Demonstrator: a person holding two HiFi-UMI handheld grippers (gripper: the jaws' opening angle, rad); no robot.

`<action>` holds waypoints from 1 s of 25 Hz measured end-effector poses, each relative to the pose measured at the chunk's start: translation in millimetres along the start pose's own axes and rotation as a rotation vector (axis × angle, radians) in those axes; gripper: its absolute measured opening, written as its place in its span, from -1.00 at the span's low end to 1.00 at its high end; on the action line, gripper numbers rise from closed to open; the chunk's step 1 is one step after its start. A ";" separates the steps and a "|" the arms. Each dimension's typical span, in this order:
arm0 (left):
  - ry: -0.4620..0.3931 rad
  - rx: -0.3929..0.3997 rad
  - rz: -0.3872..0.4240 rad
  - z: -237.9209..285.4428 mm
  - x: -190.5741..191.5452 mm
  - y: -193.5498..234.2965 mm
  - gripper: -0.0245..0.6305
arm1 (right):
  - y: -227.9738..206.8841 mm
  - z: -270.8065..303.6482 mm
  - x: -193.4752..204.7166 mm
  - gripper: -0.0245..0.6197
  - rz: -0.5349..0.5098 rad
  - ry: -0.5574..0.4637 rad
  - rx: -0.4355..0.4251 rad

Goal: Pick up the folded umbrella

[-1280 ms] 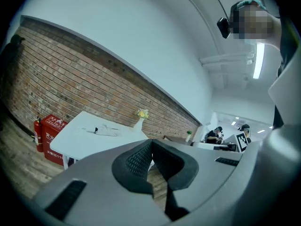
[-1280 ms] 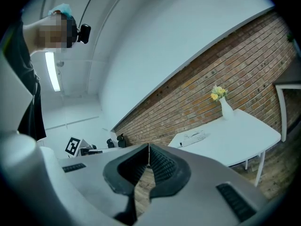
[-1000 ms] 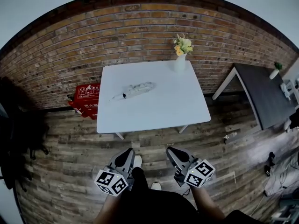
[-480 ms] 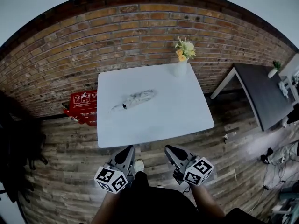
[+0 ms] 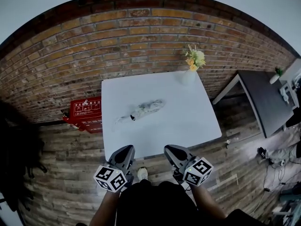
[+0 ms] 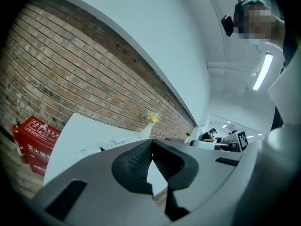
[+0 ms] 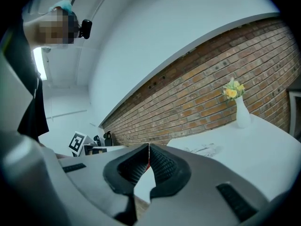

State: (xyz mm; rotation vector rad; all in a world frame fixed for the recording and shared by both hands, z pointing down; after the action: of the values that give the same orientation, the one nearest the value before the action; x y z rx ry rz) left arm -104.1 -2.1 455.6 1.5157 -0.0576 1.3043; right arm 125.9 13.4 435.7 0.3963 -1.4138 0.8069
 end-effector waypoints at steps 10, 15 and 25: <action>0.045 -0.059 0.030 10.0 -16.6 46.8 -0.88 | -6.0 39.0 0.7 -0.85 0.014 0.024 0.005; 0.057 -0.096 0.012 22.7 -18.3 63.4 -0.88 | -18.0 53.6 5.3 -0.85 0.007 0.063 -0.013; -0.041 -0.226 -0.027 37.4 -35.0 75.5 -0.88 | -48.5 165.1 10.4 -0.85 -0.191 0.278 -0.298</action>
State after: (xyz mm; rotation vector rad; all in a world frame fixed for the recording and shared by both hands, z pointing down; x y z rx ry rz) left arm -139.9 -79.9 487.1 1.3452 -0.2041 1.2029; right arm 41.6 -129.9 481.2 0.1775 -1.1920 0.4660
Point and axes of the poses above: the fingertips, and each gripper's own axes: z forward along the fingers, y to its left, x out of its underside, the point moved 7 cm from there along -z, backward along the fingers, and after that the axes turned 12 degrees about -z, right-handed, at the moved point
